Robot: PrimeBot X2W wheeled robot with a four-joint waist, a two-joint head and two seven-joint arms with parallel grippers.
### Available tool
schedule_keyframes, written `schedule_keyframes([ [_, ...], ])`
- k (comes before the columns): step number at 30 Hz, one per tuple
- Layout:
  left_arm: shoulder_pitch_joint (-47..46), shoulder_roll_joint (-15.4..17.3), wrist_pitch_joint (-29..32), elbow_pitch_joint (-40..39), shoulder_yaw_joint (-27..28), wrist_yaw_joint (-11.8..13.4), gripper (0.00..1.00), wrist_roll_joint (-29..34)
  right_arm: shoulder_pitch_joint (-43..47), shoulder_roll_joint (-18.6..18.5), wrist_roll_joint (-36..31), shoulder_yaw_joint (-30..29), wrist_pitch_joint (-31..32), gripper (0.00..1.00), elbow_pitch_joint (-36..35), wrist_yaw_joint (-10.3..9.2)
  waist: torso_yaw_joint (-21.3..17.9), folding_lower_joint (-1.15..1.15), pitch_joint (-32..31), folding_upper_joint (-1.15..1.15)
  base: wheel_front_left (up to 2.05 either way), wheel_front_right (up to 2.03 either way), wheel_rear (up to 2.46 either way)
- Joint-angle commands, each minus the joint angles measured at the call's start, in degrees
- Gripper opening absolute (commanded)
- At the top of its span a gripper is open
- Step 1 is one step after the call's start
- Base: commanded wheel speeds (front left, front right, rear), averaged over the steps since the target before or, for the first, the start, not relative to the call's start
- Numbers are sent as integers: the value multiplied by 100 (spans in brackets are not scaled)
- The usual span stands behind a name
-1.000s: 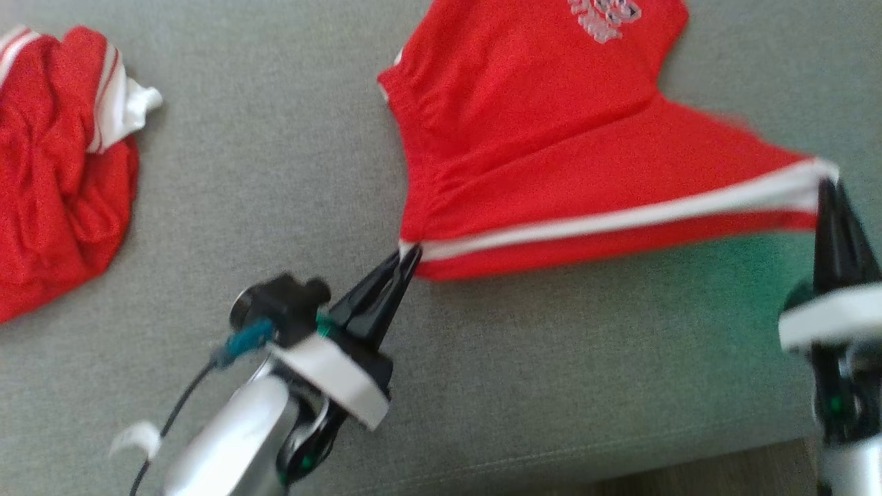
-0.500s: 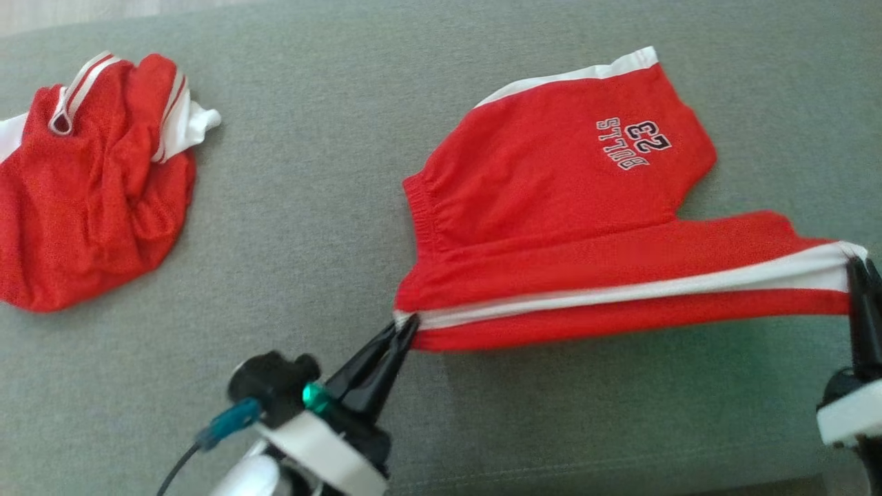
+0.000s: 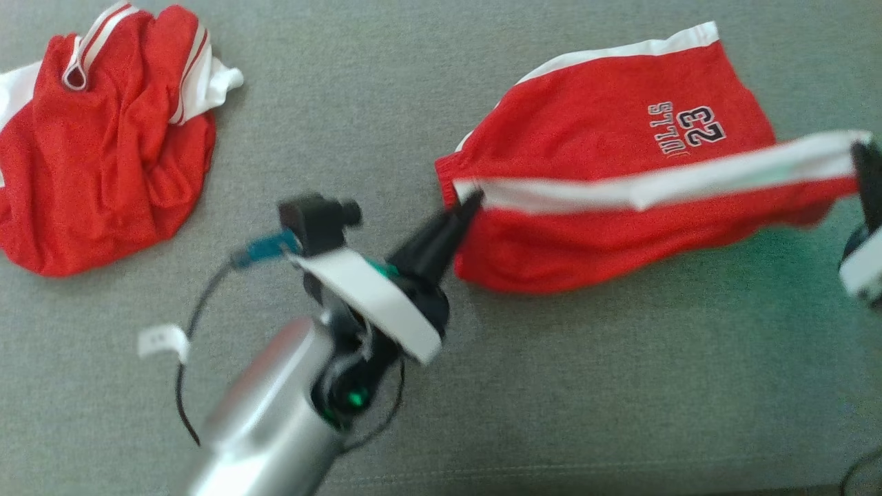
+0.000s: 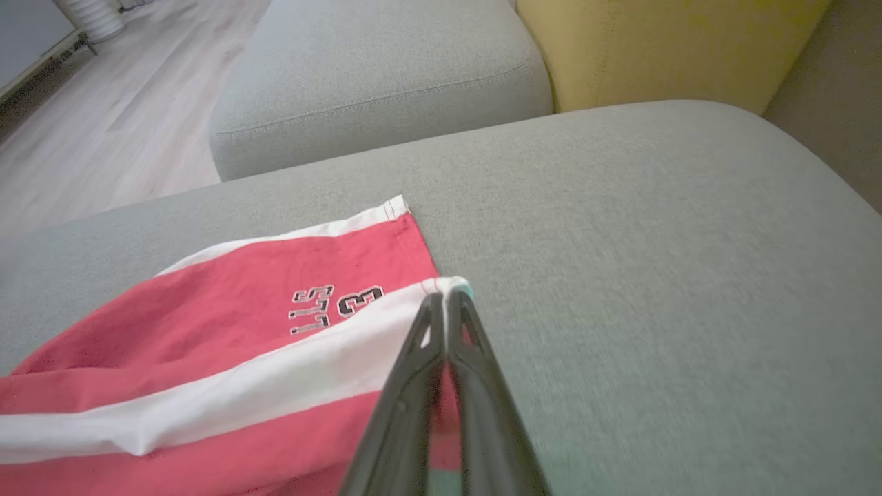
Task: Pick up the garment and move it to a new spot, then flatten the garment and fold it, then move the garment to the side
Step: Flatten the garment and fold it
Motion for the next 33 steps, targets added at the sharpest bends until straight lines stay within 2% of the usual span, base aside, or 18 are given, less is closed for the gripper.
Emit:
schedule_keyframes([
  [1, -365, -4, 35, -32, 319, 2, 0, -176, -502, -246, 78, 179, 143, 0, 71, 37, 62, 0, 74, 0, 0, 0, 0],
  [6, -696, -17, 60, 188, 414, 2, 0, -330, -1157, -467, 97, 340, 331, 0, 665, 37, 161, 0, 168, 0, 0, 0, 0],
  [15, -1558, -88, -227, 749, 156, 2, 0, -479, -2266, -871, -105, 823, 348, 0, 1663, 37, 376, 0, 392, 0, 0, 0, 0],
  [17, -1772, -21, -434, 936, 1, 2, 0, -228, -2472, -934, -167, 932, 289, 0, 1877, 37, 391, 0, 451, 0, 0, 0, 0],
  [26, -2187, 3, -1000, 1705, -435, 1, 0, -101, -3069, -908, -296, 1070, -319, 2, 2755, 37, 408, 0, 624, 0, 0, 0, 0],
  [27, -2214, 12, -1041, 1766, -469, 1, 0, -112, -3109, -897, -289, 1070, -394, 12, 2830, 37, 408, 0, 633, 0, 0, 0, 0],
  [28, -2240, 23, -1092, 1831, -479, 1, 0, -115, -3149, -882, -257, 1077, -493, 36, 2885, 37, 407, 0, 641, 0, 0, 0, 0],
  [29, -2263, 26, -1133, 1884, -495, 1, 49, -126, -3194, -864, -183, 1120, -631, 76, 2911, 37, 405, 0, 650, 0, 0, 0, 0],
  [30, -2286, 39, -1171, 1947, -510, 1, 100, -114, -3222, -855, -98, 1150, -756, 91, 2949, 37, 402, 0, 652, 0, 0, 0, 0],
  [31, -2311, 51, -1210, 2003, -523, 1, 100, -88, -3243, -857, -34, 1191, -869, 100, 2984, 37, 397, 0, 652, 0, 0, 0, 0],
  [33, -2342, 51, -1269, 2087, -536, 1, 100, -77, -3266, -881, 43, 1245, -1142, 100, 3031, 37, 389, 0, 652, 0, 0, 0, 0],
])
